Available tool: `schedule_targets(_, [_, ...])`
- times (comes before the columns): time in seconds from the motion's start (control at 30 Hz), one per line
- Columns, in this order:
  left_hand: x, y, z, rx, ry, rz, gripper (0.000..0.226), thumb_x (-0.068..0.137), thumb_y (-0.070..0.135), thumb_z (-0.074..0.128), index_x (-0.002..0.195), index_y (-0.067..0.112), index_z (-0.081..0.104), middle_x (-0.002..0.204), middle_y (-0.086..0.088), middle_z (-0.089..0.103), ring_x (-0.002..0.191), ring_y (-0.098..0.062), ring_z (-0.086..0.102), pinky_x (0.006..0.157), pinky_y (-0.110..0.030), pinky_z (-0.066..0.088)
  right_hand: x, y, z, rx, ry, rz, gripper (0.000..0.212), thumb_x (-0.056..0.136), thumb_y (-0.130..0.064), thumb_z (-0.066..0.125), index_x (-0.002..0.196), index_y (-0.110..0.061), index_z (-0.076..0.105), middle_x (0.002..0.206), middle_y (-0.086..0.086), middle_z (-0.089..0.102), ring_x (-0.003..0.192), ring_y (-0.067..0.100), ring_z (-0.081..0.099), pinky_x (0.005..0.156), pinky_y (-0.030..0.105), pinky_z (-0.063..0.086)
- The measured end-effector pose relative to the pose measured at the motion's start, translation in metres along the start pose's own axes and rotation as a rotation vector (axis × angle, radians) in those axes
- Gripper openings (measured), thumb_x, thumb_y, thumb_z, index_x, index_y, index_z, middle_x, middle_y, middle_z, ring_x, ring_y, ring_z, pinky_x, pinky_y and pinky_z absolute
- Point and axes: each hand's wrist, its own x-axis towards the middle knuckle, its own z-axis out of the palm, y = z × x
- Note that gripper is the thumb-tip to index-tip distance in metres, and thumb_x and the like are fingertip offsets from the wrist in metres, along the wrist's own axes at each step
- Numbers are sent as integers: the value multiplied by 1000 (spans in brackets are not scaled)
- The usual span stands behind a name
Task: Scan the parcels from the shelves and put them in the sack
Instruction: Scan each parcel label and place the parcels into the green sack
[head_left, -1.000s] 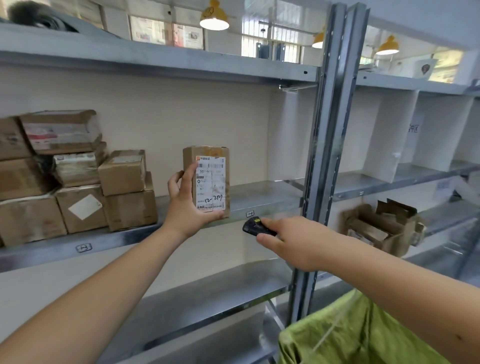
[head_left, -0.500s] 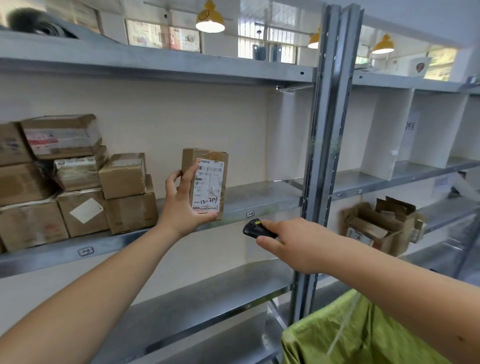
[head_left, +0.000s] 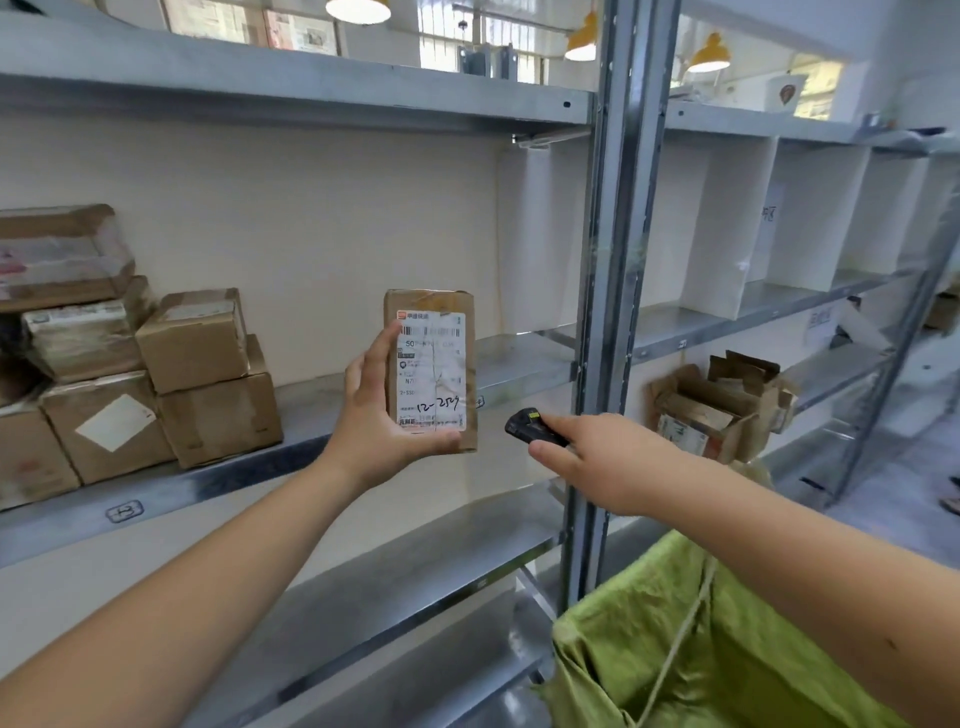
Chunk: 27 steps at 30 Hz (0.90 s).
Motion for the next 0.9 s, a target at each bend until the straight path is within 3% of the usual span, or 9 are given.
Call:
schedule_targets(0.1, [-9,3,19,-70,-65,-27,138,52,45,103,152,69,10,149,21,19,137,-16,35,112,-43,39,-9,16,12,13,28,104,54,103,-64,37,149,-35,45,81,-6,65,70,12,63,57,32,47])
schedule_targets(0.23, [-26,5,48,-196,-190,-65,139,46,49,102,152,69,14,160,8,26,143,-21,42,112,-59,46,-31,38,34,70,59,265,65,102,-66,36,159,-34,35,94,-7,66,76,11,62,61,31,46])
schedule_targets(0.37, [-48,-3,84,-286,-313,-75,139,44,47,103,153,67,18,159,7,30,144,-20,44,112,-58,47,-65,51,64,119,82,383,64,103,-64,37,159,-32,37,89,-11,66,73,10,62,60,30,47])
schedule_targets(0.43, [-59,-8,102,-322,-384,-90,139,44,46,103,152,67,19,160,8,29,144,-18,43,113,-57,46,-85,56,76,120,98,450,66,101,-66,37,158,-33,37,100,-6,71,83,14,65,74,36,54])
schedule_targets(0.53, [-78,-13,131,-398,-503,-127,140,43,46,104,152,68,19,161,10,30,144,-19,44,112,-57,47,-116,64,95,86,117,573,66,101,-66,39,157,-31,39,124,3,70,106,25,66,90,42,54])
schedule_targets(0.57, [-86,-14,140,-412,-538,-130,140,42,47,104,152,68,20,160,11,30,144,-16,44,112,-57,46,-127,66,100,82,116,617,64,101,-65,40,155,-30,41,127,4,70,108,27,65,92,43,53])
schedule_targets(0.7, [-119,-14,176,-434,-708,-125,138,43,52,102,152,68,19,157,13,32,143,-11,43,113,-53,47,-174,70,119,117,118,788,62,99,-68,39,150,-33,45,109,0,71,89,20,65,84,41,55])
schedule_targets(0.9, [-164,-2,229,-463,-906,-137,137,44,52,101,151,70,18,159,13,34,144,-7,42,118,-48,42,-234,81,137,109,67,991,75,99,-70,36,159,-26,37,133,5,66,114,29,62,93,42,52])
